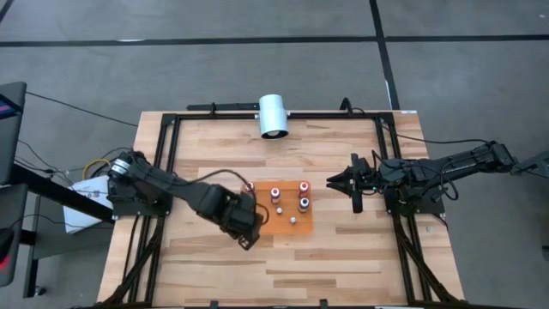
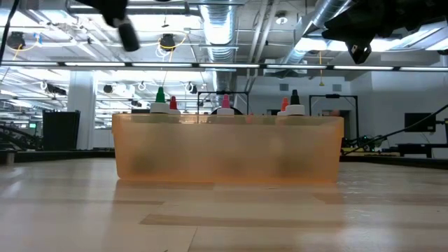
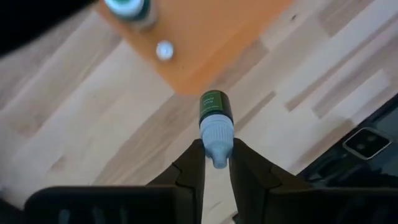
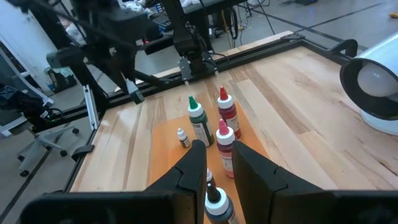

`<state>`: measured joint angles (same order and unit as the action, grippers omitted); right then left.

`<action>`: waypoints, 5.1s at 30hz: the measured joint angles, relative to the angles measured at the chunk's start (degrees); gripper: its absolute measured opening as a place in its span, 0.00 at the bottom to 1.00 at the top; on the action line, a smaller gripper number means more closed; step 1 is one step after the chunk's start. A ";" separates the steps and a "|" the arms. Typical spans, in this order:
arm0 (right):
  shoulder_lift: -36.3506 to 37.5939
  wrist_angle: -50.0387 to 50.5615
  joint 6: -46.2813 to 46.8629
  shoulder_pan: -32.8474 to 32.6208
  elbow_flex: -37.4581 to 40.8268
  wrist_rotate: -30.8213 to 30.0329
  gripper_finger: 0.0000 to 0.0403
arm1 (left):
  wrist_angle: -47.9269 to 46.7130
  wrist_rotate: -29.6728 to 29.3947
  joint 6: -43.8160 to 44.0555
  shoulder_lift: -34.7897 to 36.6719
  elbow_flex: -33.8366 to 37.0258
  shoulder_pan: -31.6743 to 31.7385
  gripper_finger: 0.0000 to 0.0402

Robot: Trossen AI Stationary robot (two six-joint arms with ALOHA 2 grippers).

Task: Pick & Place food coloring
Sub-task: Put the small green food coloring bottle into the orange container, then return to Home Position

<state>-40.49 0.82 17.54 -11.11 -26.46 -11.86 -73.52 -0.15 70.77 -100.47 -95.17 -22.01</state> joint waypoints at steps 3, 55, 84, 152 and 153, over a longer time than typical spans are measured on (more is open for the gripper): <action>0.00 0.00 0.00 0.00 0.00 0.00 0.16 | 0.40 -0.34 -2.78 0.00 -1.31 1.88 0.13; -0.01 0.87 -0.03 0.00 0.02 -0.09 0.16 | 0.26 -0.14 -32.36 -25.93 -15.04 13.87 0.13; 0.00 1.31 -0.03 0.01 0.02 -0.09 0.16 | -7.02 2.70 -32.20 -29.00 -19.77 13.65 0.13; 0.00 4.75 0.90 -0.02 0.02 0.00 0.16 | -15.14 -38.09 -28.50 -7.30 -30.50 3.22 0.23; 0.00 4.76 0.93 -0.02 0.02 0.03 0.16 | -14.08 -38.26 -28.48 -7.20 -28.79 3.11 0.23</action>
<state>-40.49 5.58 18.48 -11.14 -26.44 -11.83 -87.60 -38.41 42.28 -107.67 -123.95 -18.90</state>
